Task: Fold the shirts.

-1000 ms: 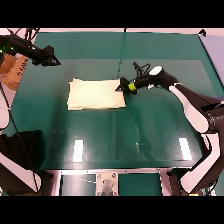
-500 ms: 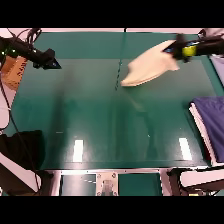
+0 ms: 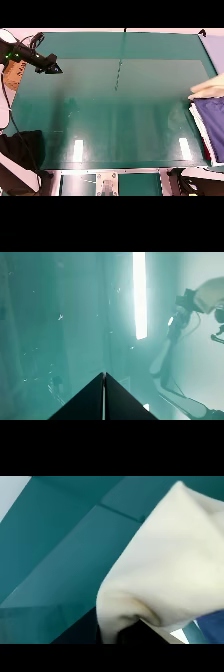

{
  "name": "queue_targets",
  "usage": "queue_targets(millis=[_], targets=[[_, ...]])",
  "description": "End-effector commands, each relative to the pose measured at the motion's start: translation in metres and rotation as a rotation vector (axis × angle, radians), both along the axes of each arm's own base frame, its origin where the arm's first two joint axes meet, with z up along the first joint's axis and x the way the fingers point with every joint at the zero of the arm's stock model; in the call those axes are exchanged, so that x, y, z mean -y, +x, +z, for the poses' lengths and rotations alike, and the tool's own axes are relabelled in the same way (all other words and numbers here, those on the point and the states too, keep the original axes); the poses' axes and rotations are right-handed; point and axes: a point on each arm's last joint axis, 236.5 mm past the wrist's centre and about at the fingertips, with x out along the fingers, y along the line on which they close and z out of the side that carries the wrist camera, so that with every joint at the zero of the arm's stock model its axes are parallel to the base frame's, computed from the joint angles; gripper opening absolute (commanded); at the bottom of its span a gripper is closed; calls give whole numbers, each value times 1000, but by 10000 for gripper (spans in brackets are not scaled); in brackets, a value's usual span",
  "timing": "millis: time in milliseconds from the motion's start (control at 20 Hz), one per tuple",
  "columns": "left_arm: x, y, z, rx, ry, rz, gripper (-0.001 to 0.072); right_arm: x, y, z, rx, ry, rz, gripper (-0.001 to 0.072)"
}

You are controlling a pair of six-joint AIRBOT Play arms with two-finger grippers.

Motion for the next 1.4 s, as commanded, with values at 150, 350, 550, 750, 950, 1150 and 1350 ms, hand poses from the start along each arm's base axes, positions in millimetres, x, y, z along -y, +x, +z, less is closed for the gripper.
queue_targets(millis=[150, 350, 550, 750, 950, 1150, 1350], targets=[[0, -2, -1, -10, -1, -5, 24, 56, -116, -30, -270, 20, -241, 17], [1, -8, -2, -29, -2, -21, 24, 75, -200, -54, -599, -62, -497, 17], [2, -10, -2, -34, -2, -31, 24, 47, -231, -119, -797, 91, -478, 17], [2, -12, -2, -41, -2, -36, 24, 19, -300, -188, -1129, 180, -500, 17], [2, -12, -2, -39, -3, -36, 24, 14, -316, -217, -1200, 174, -505, 541], [8, -10, 7, -6, -31, -60, 23, 28, -261, -197, -977, 182, -528, 626], [20, -2, 52, 110, -72, -59, 22, 16, -121, -148, -554, 102, -313, 24]])
